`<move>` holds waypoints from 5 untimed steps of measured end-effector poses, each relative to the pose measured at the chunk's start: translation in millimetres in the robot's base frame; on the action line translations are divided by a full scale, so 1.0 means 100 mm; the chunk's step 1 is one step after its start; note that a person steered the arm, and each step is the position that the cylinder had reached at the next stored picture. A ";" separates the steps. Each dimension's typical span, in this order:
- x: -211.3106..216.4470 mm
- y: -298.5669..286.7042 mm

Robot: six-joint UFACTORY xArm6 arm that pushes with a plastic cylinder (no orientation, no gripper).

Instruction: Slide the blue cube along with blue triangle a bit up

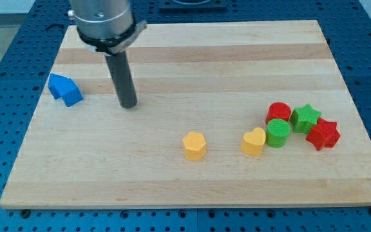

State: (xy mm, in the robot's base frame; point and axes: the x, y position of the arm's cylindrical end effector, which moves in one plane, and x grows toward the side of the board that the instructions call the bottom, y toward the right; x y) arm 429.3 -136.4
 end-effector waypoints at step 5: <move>0.06 -1.54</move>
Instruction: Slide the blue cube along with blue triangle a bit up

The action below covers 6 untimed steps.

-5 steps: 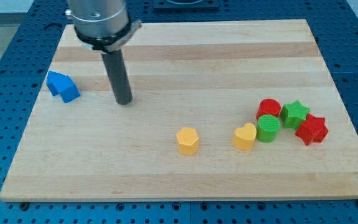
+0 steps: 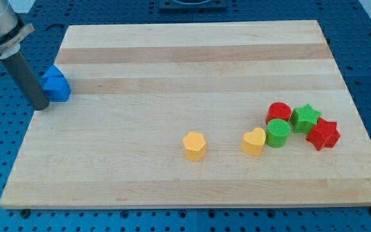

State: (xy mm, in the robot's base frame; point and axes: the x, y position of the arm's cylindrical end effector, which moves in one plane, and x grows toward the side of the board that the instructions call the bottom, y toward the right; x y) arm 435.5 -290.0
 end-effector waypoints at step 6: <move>-0.15 0.00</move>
